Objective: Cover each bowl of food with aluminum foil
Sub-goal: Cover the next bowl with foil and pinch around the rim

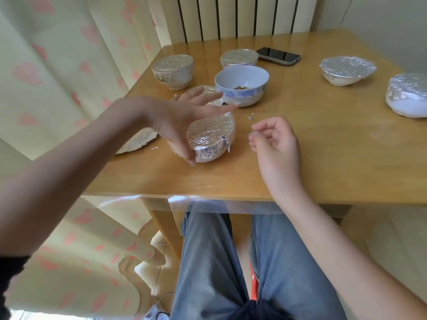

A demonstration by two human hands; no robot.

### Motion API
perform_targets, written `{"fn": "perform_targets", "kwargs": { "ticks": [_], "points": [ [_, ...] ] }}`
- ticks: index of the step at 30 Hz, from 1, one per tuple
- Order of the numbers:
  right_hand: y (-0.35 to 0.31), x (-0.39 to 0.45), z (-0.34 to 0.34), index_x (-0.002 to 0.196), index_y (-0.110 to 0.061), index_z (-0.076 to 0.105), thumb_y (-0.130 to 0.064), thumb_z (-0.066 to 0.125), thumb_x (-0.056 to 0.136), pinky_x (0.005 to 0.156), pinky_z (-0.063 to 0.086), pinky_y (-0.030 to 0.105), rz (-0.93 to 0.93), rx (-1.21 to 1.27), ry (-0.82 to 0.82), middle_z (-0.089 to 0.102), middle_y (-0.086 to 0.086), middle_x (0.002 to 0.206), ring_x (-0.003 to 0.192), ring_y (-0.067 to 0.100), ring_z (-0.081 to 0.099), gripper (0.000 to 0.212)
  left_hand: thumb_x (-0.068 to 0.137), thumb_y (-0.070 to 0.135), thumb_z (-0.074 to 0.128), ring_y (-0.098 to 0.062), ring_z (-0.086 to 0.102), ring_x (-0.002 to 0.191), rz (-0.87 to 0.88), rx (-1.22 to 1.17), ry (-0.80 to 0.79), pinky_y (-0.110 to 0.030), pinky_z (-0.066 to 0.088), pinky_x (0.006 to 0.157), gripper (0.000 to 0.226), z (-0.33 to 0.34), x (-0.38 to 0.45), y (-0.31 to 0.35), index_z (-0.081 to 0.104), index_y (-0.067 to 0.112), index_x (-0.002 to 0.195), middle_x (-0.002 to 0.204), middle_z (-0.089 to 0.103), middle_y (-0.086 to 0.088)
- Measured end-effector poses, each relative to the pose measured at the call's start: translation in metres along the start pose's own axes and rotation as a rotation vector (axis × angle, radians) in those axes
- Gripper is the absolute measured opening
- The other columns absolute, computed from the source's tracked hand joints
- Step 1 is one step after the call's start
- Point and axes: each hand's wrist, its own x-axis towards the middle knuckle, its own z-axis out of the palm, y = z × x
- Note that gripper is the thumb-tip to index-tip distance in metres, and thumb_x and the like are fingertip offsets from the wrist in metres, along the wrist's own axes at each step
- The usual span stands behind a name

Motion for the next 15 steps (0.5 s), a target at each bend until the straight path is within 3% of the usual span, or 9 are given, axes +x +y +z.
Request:
{"fn": "perform_targets", "kwargs": {
  "ticks": [5, 7, 10, 12, 15],
  "points": [
    [-0.004, -0.007, -0.009, 0.085, -0.017, 0.057, 0.005, 0.055, 0.082, 0.07, 0.046, 0.018, -0.119, -0.147, -0.025, 0.061, -0.003, 0.081, 0.076, 0.009, 0.055, 0.022, 0.062, 0.041, 0.086, -0.025, 0.005, 0.148, -0.068, 0.056, -0.05, -0.05, 0.027, 0.113, 0.121, -0.002, 0.009, 0.015, -0.004, 0.069, 0.138, 0.155, -0.004, 0.017],
    [-0.006, -0.012, -0.011, 0.085, -0.014, 0.059, 0.005, 0.06, 0.081, 0.068, 0.047, 0.02, -0.18, -0.222, -0.054, 0.061, -0.003, 0.081, 0.076, 0.011, 0.056, 0.02, 0.062, 0.05, 0.084, -0.028, 0.022, 0.143, -0.157, 0.019, -0.008, -0.047, 0.033, 0.108, 0.117, 0.002, 0.008, 0.019, -0.001, 0.064, 0.141, 0.153, 0.005, 0.012],
    [-0.005, -0.014, -0.011, 0.086, -0.013, 0.06, -0.01, 0.074, 0.078, 0.07, 0.046, 0.024, -0.231, -0.329, -0.126, 0.06, -0.005, 0.083, 0.079, 0.012, 0.055, 0.016, 0.061, 0.065, 0.076, -0.034, 0.037, 0.135, -0.305, 0.02, 0.042, -0.048, 0.036, 0.106, 0.118, 0.01, 0.008, 0.024, -0.004, 0.055, 0.147, 0.154, 0.011, 0.003],
    [-0.006, -0.009, -0.012, 0.09, -0.013, 0.059, -0.023, 0.079, 0.074, 0.071, 0.045, 0.024, -0.222, -0.388, -0.214, 0.058, -0.005, 0.085, 0.081, 0.011, 0.052, 0.027, 0.055, 0.074, 0.074, -0.037, 0.031, 0.14, -0.356, 0.026, 0.004, -0.05, 0.032, 0.11, 0.127, 0.008, 0.007, 0.028, -0.013, 0.055, 0.146, 0.159, 0.004, 0.0],
    [-0.013, 0.001, -0.01, 0.094, -0.015, 0.057, -0.037, 0.079, 0.071, 0.074, 0.048, 0.033, -0.253, -0.501, -0.328, 0.055, -0.005, 0.089, 0.084, 0.012, 0.05, 0.039, 0.032, 0.08, 0.071, -0.033, -0.002, 0.15, -0.329, -0.004, -0.124, -0.055, 0.015, 0.115, 0.145, -0.003, 0.003, 0.029, -0.03, 0.062, 0.135, 0.16, -0.023, 0.002]
  ]
}}
